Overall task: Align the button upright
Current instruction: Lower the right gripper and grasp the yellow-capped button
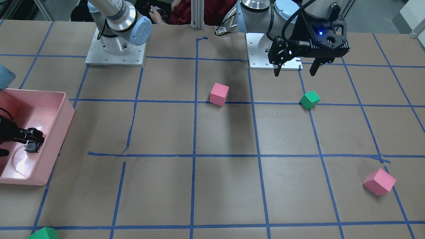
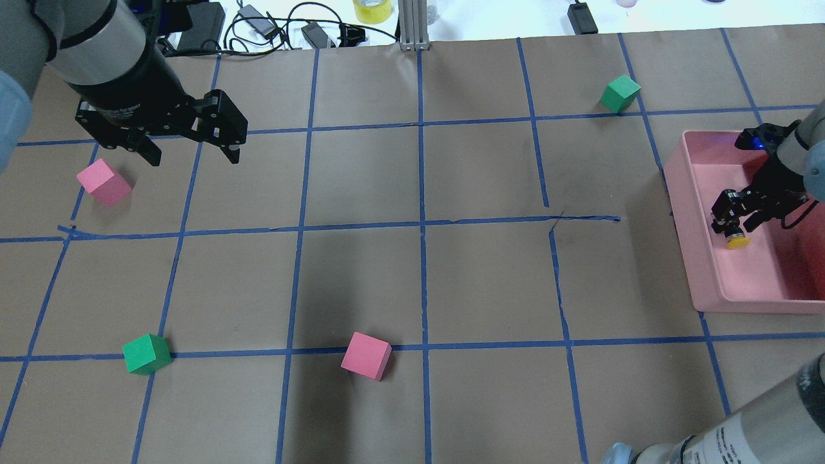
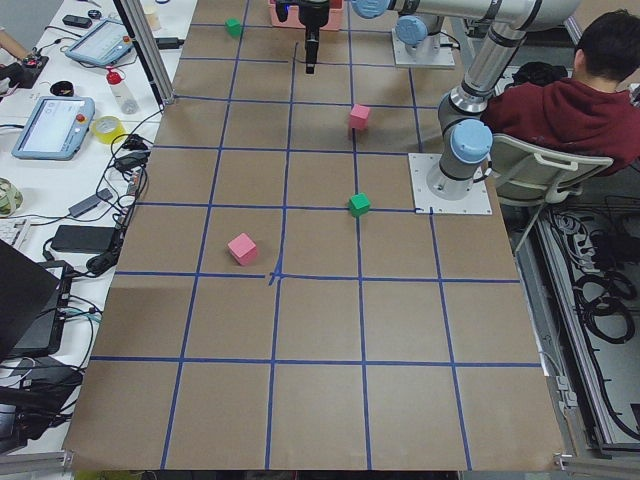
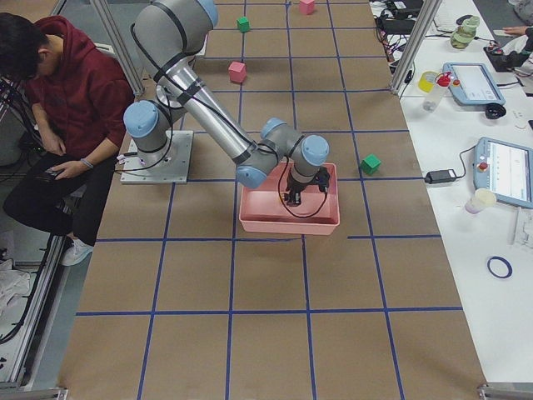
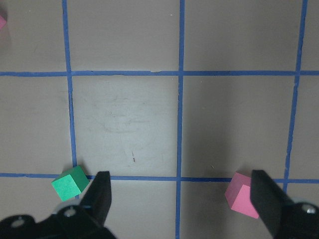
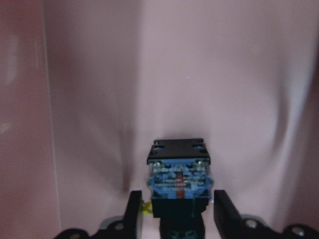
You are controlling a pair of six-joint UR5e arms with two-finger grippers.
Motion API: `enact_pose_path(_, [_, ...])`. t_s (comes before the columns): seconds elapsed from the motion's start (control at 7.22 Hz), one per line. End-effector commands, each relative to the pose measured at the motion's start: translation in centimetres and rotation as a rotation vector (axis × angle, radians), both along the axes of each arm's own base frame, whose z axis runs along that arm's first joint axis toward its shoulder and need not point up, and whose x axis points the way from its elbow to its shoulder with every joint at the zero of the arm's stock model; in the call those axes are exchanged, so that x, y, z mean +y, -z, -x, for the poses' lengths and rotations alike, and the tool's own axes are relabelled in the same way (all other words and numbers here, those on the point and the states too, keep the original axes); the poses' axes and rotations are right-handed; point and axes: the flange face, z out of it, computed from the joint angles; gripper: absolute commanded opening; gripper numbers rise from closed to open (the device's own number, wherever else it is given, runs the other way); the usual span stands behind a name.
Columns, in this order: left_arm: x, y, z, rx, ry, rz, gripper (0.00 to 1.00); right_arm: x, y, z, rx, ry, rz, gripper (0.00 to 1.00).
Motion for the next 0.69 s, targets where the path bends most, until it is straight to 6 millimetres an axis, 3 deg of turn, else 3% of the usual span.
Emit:
enact_pose_path(0.0, [0.0,0.1,0.0,0.001,0.000,-0.001,1.00,-0.4,-2.0,0.3,0.023,0.004,0.028,0.00])
enact_pose_path(0.28, [0.0,0.1,0.0,0.001,-0.001,-0.001,1.00,-1.0,-7.5,0.1,0.057,0.006,0.092,0.00])
enact_pose_path(0.55, [0.0,0.1,0.0,0.001,-0.003,-0.001,1.00,-2.1,-11.7,-0.4,0.056,-0.005,0.103,0.00])
